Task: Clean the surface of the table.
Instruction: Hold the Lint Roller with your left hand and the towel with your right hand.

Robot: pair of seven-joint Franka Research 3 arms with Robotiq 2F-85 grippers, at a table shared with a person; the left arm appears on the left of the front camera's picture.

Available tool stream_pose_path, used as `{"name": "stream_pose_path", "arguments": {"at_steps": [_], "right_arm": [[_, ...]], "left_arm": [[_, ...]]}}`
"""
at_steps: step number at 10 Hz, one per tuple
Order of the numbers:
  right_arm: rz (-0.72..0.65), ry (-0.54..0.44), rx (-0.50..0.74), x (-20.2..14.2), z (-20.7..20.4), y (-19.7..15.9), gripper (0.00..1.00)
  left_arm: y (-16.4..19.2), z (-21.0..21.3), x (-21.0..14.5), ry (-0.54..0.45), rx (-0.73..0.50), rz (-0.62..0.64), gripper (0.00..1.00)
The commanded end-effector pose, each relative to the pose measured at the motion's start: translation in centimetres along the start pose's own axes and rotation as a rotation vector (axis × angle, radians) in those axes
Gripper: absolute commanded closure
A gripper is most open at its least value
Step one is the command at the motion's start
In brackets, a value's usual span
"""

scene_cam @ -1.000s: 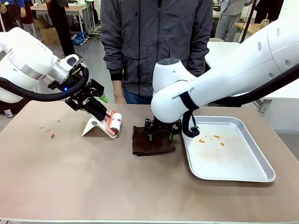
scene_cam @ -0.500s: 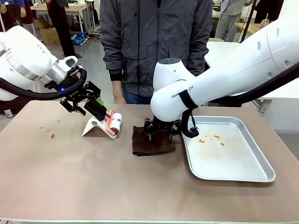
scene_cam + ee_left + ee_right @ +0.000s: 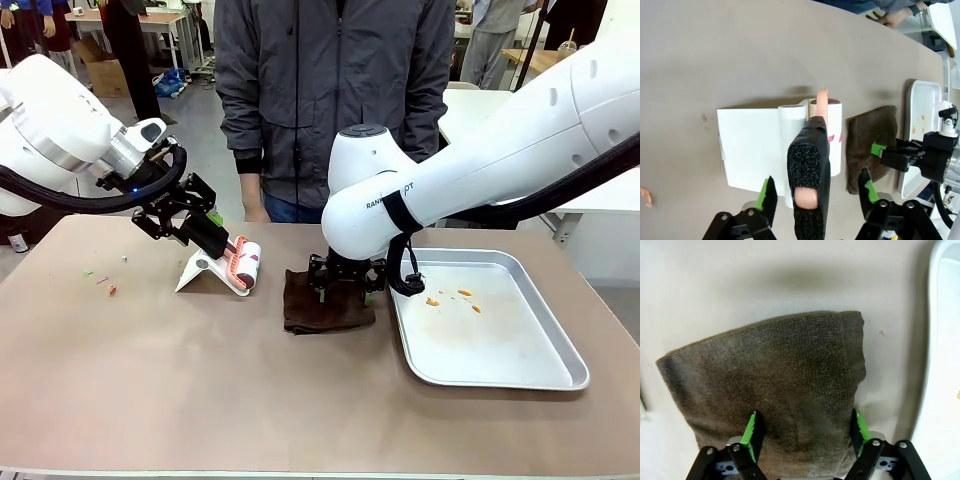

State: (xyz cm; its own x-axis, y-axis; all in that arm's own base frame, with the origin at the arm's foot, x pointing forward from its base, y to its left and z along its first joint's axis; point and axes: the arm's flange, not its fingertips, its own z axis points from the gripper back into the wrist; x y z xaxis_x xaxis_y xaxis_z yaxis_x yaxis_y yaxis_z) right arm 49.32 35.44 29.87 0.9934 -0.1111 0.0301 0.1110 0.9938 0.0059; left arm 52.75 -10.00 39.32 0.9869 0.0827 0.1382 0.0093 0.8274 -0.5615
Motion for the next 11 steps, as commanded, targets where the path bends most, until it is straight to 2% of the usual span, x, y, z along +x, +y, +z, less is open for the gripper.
{"name": "stream_pose_path", "arguments": {"at_steps": [1, 2, 3, 4, 5, 6, 11], "right_arm": [[0.002, 0.01, 0.008, 0.13, -0.41, 0.0, 1.0], [0.0, 0.012, 0.017, 0.18, -0.42, 0.03, 1.0], [-0.004, 0.015, 0.019, 0.22, -0.43, 0.03, 1.0], [-0.005, 0.017, 0.02, 0.23, -0.47, 0.02, 0.84], [-0.007, 0.018, 0.024, 0.21, -0.5, 0.01, 0.93], [-0.008, 0.018, 0.026, 0.2, -0.51, -0.01, 1.0], [-0.011, 0.02, 0.032, 0.18, -0.53, -0.15, 1.0]], "left_arm": [[-0.2, -0.13, 0.13, -0.027, -0.013, -0.001, 0.73], [0.08, 0.03, 0.16, -0.032, -0.015, -0.002, 1.0], [0.23, 0.1, 0.2, -0.036, -0.017, 0.001, 1.0], [0.31, 0.15, 0.19, -0.039, -0.017, 0.003, 1.0], [0.33, 0.25, 0.18, -0.043, -0.016, 0.002, 0.97], [0.37, 0.31, 0.18, -0.046, -0.013, 0.001, 1.0], [0.42, 0.68, -0.07, -0.057, -0.018, -0.005, 1.0]]}}
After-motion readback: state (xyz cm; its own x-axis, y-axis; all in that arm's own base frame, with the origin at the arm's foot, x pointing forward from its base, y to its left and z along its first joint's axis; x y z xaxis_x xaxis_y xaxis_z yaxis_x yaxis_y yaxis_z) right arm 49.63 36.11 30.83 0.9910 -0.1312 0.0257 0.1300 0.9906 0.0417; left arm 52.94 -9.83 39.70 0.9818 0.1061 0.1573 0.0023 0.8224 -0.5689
